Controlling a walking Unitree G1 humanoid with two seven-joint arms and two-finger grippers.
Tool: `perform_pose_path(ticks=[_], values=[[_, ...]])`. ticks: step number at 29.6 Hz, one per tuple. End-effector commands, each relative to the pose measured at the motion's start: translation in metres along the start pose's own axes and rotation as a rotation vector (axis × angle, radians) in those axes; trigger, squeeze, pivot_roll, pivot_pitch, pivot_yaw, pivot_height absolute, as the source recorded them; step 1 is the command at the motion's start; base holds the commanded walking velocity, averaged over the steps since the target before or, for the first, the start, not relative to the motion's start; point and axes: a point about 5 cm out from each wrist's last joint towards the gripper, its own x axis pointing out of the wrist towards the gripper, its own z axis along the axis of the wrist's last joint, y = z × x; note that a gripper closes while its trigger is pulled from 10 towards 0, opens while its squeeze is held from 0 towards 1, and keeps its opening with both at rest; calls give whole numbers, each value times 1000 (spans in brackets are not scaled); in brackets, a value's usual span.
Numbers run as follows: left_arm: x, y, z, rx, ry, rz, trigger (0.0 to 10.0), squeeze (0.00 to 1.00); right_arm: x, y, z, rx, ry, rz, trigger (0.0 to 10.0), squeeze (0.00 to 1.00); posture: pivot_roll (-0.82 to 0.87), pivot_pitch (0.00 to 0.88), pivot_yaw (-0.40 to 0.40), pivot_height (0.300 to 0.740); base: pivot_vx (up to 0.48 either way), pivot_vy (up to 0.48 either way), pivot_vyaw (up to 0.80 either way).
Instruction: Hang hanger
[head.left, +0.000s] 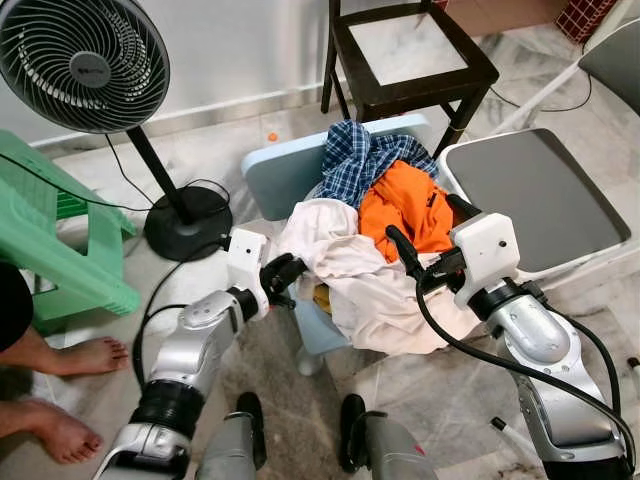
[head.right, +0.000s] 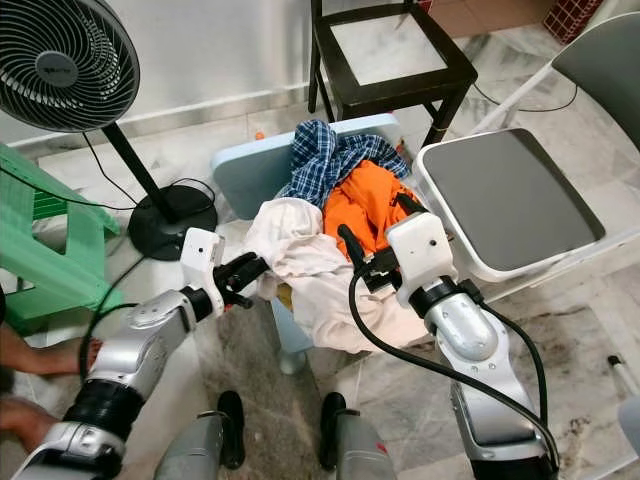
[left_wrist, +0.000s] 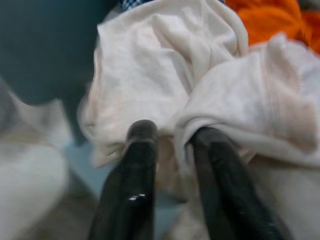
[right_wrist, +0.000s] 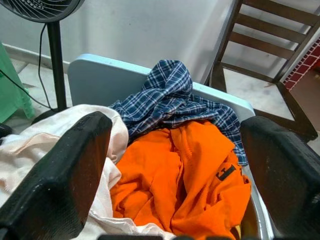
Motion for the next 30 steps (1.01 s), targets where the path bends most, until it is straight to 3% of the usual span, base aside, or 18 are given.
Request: perform_pose_path(ticks=[1,10,11,12,15,18,19,20,25,28,29,30], values=[[-4,-8,-4,57,7,-20,10000,1000,-2,1,-4,-5,13,6,10000,753,47,345,-65,740,0,0,0],[-14,-26,-13,199,27,-105,10000,1000,0,3,-5,0,13,9,10000,753,56,348,-64,740,0,0,0],[-15,-26,-12,262,22,-101,10000,420,0,3,-5,-1,12,9,10000,753,56,349,-65,740,0,0,0],[-15,-25,-11,292,15,-98,10000,0,0,3,-5,-2,12,8,10000,753,54,348,-65,740,0,0,0],[-16,-23,-8,320,-7,-59,10000,0,0,1,-5,-4,13,3,10000,753,52,349,-65,740,0,0,0],[-16,-16,-7,404,-12,-19,10000,0,-1,1,-5,-5,15,2,10000,753,45,351,-69,740,0,0,0],[-15,-15,-6,403,-16,-13,10000,714,-1,1,-5,-6,15,2,10000,753,45,351,-69,740,0,0,0],[-15,-13,-4,399,-26,0,10000,1000,-2,1,-5,-7,16,3,10000,753,42,354,-69,740,0,0,0],[-13,-13,5,413,-75,17,10000,1000,-2,0,-5,-9,20,3,10000,753,43,355,-68,740,0,0,0],[-11,-11,7,464,-92,52,10000,1000,-1,1,-6,-7,20,2,10000,753,44,356,-68,740,0,0,0],[-9,-10,7,483,-93,57,10000,690,-1,2,-5,-6,19,2,10000,753,43,356,-69,740,0,0,0],[-7,-9,8,497,-95,61,10000,0,0,2,-5,-6,18,3,10000,749,43,356,-69,740,0,0,0]])
